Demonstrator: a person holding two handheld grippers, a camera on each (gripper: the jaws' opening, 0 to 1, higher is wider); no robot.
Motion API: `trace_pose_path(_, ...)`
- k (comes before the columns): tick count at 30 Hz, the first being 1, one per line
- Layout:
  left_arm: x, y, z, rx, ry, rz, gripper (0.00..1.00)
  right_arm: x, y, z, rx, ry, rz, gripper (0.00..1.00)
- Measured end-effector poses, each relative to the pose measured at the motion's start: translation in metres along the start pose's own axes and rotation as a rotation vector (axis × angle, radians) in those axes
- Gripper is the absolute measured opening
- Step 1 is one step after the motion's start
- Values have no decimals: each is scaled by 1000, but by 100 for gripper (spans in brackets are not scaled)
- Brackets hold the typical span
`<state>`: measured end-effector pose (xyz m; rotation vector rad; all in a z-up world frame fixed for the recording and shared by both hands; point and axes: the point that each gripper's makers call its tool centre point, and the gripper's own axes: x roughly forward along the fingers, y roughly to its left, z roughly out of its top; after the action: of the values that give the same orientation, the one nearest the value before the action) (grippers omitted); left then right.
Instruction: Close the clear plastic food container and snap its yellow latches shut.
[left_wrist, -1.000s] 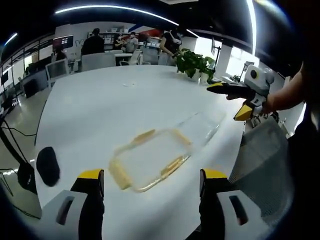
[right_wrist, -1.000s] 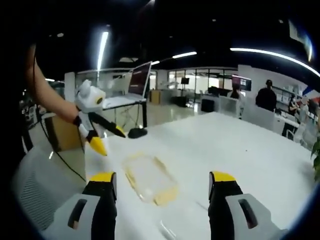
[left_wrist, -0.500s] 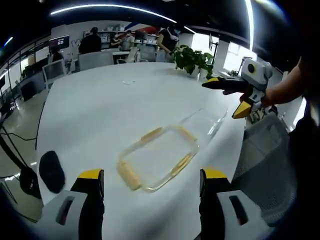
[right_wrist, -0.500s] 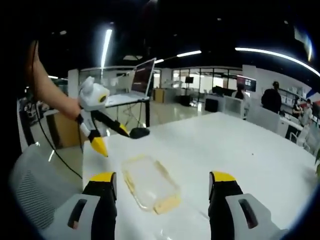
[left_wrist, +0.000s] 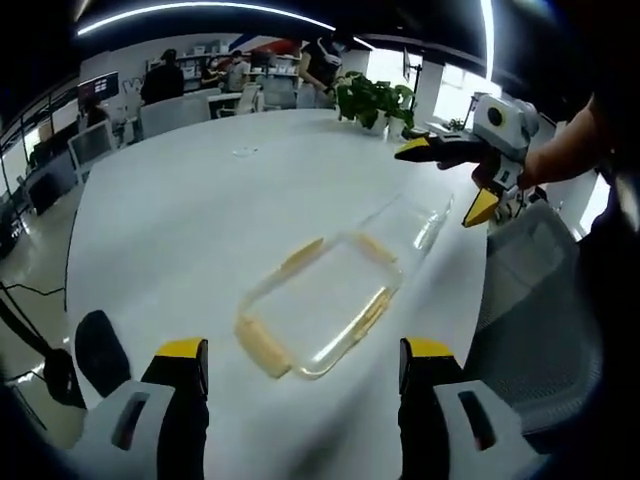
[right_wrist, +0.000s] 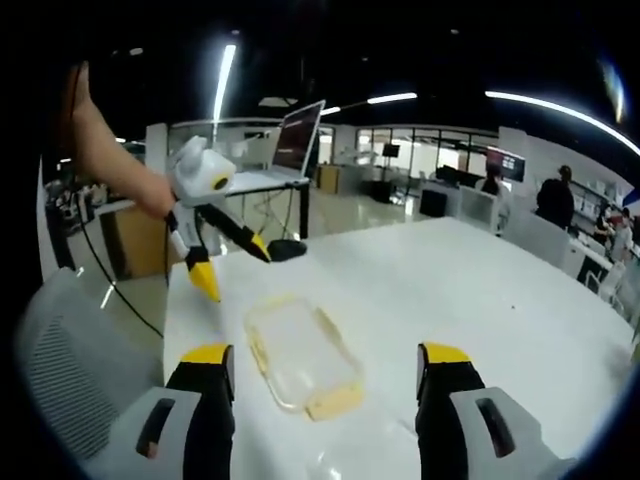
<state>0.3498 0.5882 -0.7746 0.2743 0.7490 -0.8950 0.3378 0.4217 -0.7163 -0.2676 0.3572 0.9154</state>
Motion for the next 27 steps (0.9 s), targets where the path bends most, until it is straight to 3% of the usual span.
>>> trace_pose_path(11, 4, 1, -7, 45, 41, -21, 79, 9, 0, -10, -34, 67, 15, 71)
trace_pose_path(27, 9, 1, -11, 129, 98, -71, 79, 19, -2, -14, -65, 105, 70, 66)
